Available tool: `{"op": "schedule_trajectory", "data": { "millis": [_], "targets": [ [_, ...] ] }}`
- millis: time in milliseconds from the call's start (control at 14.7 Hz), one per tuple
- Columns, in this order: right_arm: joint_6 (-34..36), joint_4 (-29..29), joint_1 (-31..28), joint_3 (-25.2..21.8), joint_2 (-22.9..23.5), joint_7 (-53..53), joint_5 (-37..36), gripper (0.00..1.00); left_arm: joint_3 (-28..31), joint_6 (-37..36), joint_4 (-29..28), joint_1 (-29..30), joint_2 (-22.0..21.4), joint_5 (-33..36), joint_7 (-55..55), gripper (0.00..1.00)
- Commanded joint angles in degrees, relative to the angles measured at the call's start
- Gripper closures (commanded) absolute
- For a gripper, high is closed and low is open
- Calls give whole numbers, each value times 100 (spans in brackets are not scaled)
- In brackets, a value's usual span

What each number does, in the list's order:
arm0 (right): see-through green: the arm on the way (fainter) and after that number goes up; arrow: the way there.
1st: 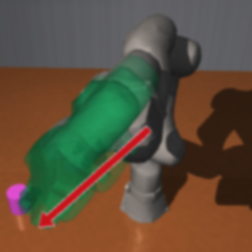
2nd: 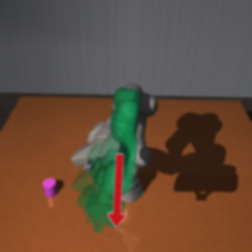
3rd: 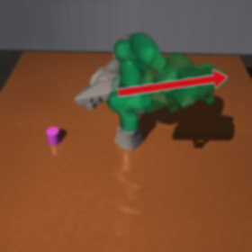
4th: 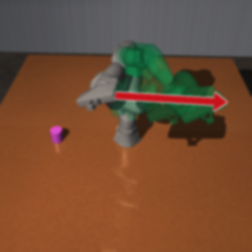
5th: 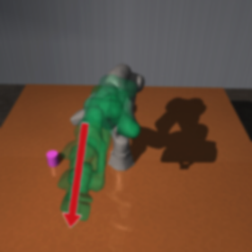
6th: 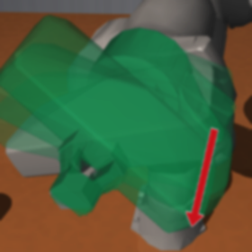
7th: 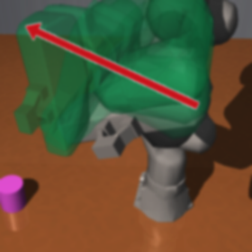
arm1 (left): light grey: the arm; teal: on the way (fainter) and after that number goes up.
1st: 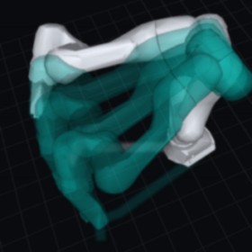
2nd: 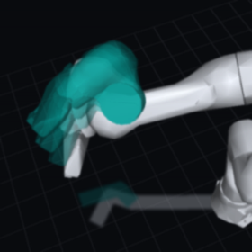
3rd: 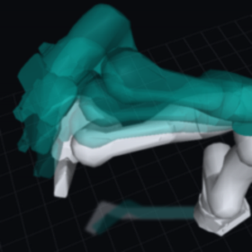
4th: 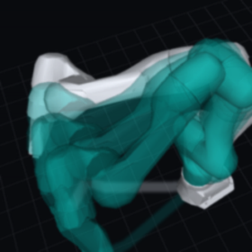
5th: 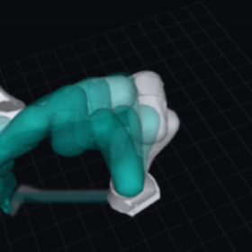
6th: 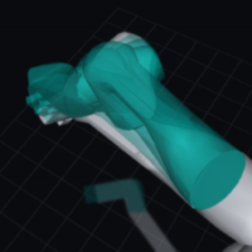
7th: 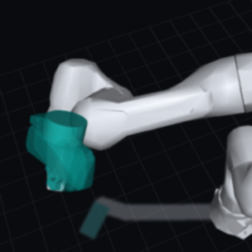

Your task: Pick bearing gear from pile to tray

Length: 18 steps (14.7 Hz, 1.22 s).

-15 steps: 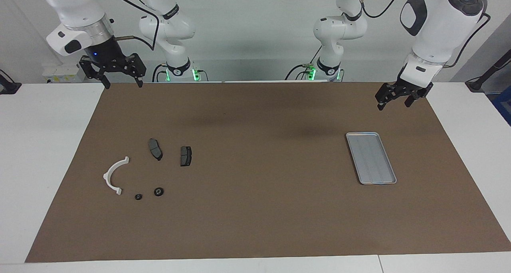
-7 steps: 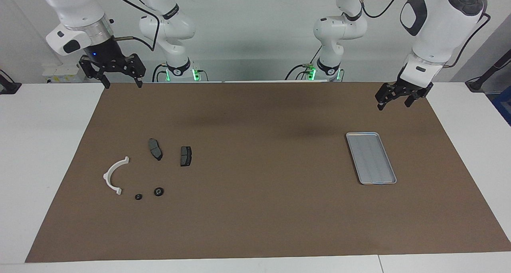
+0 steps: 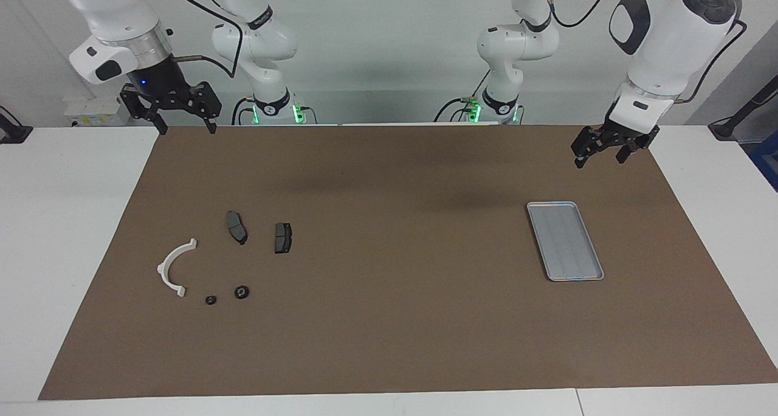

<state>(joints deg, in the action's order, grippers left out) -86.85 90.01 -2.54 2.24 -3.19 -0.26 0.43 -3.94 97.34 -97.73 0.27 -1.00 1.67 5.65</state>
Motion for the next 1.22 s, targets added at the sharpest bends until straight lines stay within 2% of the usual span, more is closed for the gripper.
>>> {"op": "schedule_trajectory", "data": {
  "millis": [0,204,340,543,747,883,1155],
  "targets": [
    [-121,78,-89,57,-76,-18,1,0,34,-57,-27,-36,-76,-44,-55,0],
    [-139,78,-124,48,-76,200,36,0,34,-57,-27,-27,-76,-44,-55,0],
    [-427,191,-45,39,-94,245,28,0,34,-57,-27,-27,-76,-44,-55,0],
    [-761,621,-45,66,-120,280,28,0,34,-57,-27,-36,-76,-44,-46,0],
    [-1577,1192,7,74,-68,307,28,0,34,-57,-27,-27,-76,-44,-46,0],
    [-2070,1483,78,74,63,316,28,0,34,-57,-27,-27,-76,-44,-55,0],
    [-2704,1519,52,66,660,298,28,0,34,-57,-36,-27,-76,-44,-55,0]
  ]
}}
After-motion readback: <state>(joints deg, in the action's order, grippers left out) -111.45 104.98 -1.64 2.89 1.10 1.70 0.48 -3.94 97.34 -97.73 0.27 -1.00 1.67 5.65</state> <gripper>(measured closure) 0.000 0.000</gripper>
